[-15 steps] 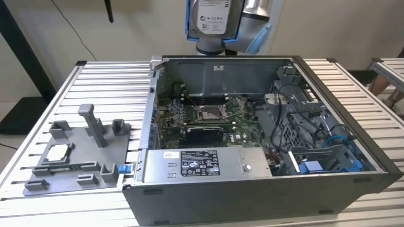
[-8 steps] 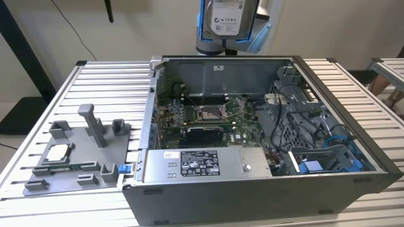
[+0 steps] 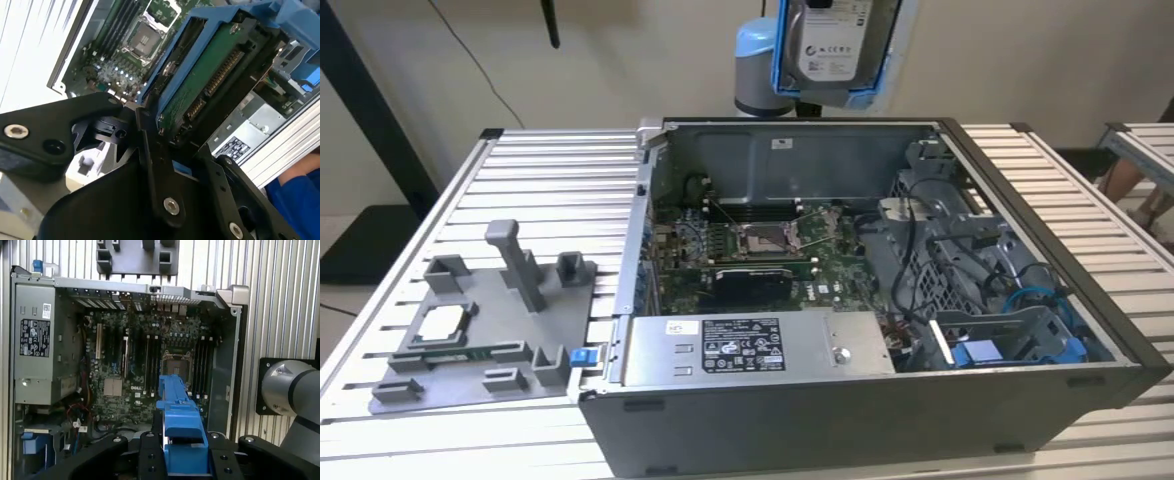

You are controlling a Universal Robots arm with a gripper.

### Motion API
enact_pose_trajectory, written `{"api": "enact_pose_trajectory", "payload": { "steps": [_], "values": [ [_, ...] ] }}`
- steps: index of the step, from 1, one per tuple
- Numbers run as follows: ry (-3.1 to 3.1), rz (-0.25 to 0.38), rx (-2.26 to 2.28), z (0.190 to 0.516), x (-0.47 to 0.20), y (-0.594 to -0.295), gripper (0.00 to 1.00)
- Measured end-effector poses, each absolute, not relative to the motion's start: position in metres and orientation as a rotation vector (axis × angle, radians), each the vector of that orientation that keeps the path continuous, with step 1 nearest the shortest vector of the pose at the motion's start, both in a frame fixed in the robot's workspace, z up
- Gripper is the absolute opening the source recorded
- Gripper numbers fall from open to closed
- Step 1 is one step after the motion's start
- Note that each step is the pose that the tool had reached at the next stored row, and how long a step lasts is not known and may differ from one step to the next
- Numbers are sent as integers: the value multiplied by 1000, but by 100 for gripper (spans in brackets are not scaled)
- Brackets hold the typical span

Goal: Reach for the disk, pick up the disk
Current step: 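Pick up the disk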

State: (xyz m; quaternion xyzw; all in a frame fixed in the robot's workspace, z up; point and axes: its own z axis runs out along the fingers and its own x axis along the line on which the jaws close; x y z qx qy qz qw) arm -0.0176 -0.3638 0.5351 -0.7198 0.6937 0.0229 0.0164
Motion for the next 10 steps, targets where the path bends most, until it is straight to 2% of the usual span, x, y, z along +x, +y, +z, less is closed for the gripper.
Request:
{"api": "enact_pose_trajectory", "payload": {
  "steps": [10],
  "values": [
    [2154, 66, -2236, 528, 28, -364, 0]
  ]
}}
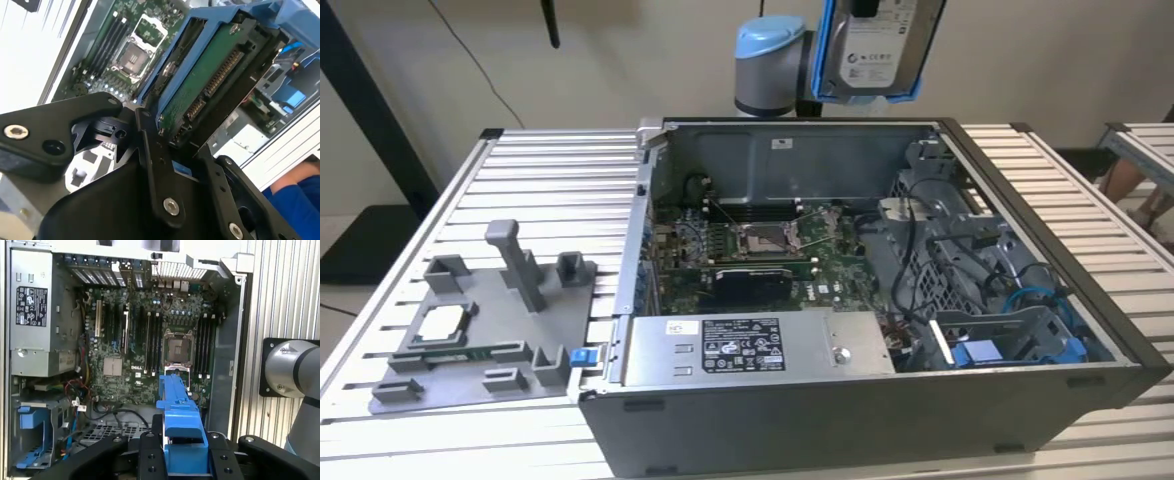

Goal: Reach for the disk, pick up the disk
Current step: 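Pick up the disk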

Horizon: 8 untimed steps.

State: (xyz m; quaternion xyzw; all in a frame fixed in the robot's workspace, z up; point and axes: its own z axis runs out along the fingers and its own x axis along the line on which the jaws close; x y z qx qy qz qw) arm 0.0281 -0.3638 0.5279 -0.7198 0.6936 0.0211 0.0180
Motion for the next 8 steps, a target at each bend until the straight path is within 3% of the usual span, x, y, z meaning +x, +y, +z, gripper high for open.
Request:
{"api": "enact_pose_trajectory", "payload": {
  "steps": [8],
  "values": [
    [2154, 66, -2236, 528, 64, -364, 0]
  ]
}}
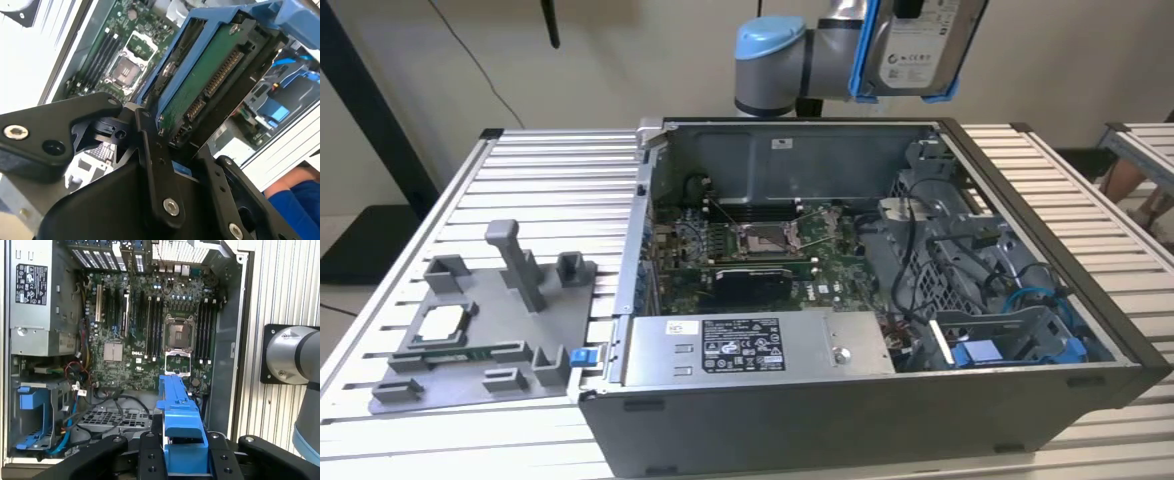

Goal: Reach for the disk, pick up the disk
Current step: 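Pick up the disk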

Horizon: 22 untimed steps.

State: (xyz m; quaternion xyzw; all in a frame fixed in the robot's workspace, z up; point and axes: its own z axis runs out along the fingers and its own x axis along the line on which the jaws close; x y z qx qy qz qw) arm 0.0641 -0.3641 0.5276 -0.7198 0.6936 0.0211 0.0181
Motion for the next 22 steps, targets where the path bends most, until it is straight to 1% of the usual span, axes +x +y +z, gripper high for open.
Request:
{"api": "enact_pose_trajectory", "payload": {
  "steps": [11, 22],
  "values": [
    [2154, 66, -2236, 527, 109, -365, 0],
    [2154, 66, -2236, 527, 110, -369, 0]
  ]
}}
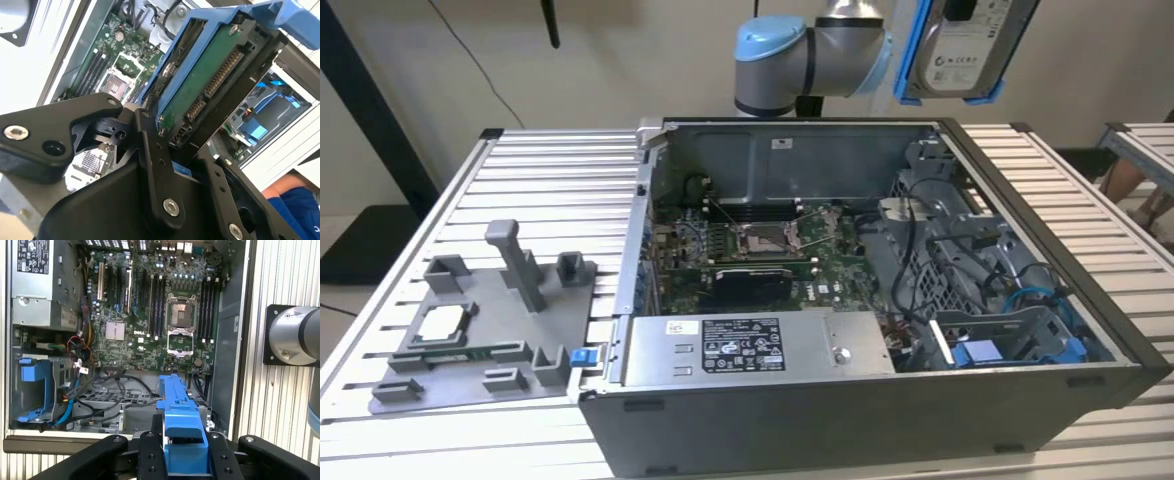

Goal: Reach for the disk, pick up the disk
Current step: 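Pick up the disk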

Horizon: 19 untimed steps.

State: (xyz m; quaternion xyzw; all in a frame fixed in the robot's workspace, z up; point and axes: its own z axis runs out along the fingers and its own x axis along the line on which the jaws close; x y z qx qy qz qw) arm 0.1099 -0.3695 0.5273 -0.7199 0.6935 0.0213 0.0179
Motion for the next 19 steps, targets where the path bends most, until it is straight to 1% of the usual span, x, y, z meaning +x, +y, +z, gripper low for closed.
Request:
{"api": "enact_pose_trajectory", "payload": {
  "steps": [14, 19],
  "values": [
    [2157, 64, -2238, 527, 110, -396, 0],
    [2175, 26, -2256, 527, 110, -406, 0]
  ]
}}
